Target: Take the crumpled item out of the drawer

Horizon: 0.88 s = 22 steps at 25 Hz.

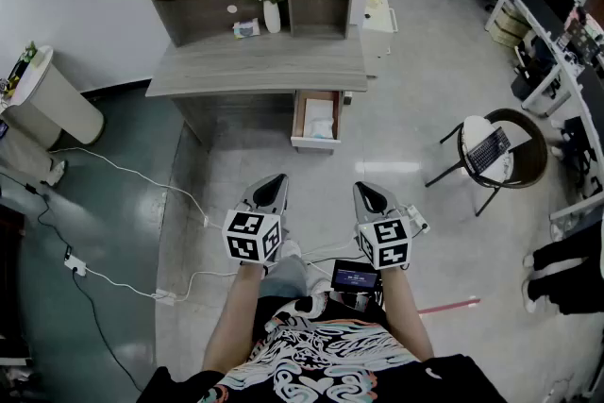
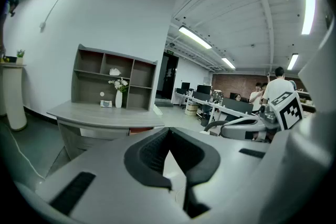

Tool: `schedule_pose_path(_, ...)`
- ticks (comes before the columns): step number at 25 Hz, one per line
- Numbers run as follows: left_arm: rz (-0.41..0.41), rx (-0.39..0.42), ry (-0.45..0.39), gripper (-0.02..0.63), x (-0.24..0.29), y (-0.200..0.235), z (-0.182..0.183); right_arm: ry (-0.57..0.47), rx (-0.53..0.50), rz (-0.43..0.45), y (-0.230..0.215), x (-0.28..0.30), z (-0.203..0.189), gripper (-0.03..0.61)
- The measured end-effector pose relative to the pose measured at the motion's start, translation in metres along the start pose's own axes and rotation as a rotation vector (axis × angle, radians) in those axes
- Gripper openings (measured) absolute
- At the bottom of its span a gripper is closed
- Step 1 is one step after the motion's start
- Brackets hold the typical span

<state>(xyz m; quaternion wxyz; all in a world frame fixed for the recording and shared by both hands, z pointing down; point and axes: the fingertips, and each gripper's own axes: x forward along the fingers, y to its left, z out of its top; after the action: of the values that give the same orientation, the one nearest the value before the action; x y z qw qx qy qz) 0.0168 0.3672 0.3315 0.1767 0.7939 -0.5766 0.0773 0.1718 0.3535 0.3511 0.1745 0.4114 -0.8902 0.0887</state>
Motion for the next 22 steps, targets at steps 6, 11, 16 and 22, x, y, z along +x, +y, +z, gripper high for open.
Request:
schedule_pose_path(6, -0.019, -0.017, -0.017, 0.003, -0.006, -0.005, -0.001, 0.002, -0.018, 0.001, 0.005, 0.000, 0.001, 0.005)
schedule_pose_path(11, -0.006, -0.013, -0.023, 0.003, -0.014, -0.003, -0.001, -0.001, -0.036, 0.012, 0.014, -0.001, 0.001, 0.005)
schedule_pose_path(16, -0.006, -0.020, -0.032, 0.003, -0.019, -0.005, 0.000, -0.039, 0.001, 0.018, 0.013, -0.004, 0.006, 0.005)
schedule_pose_path(22, -0.001, -0.019, -0.012, 0.002, -0.015, 0.002, -0.001, -0.032, 0.036, 0.024, 0.011, 0.004, 0.005, 0.005)
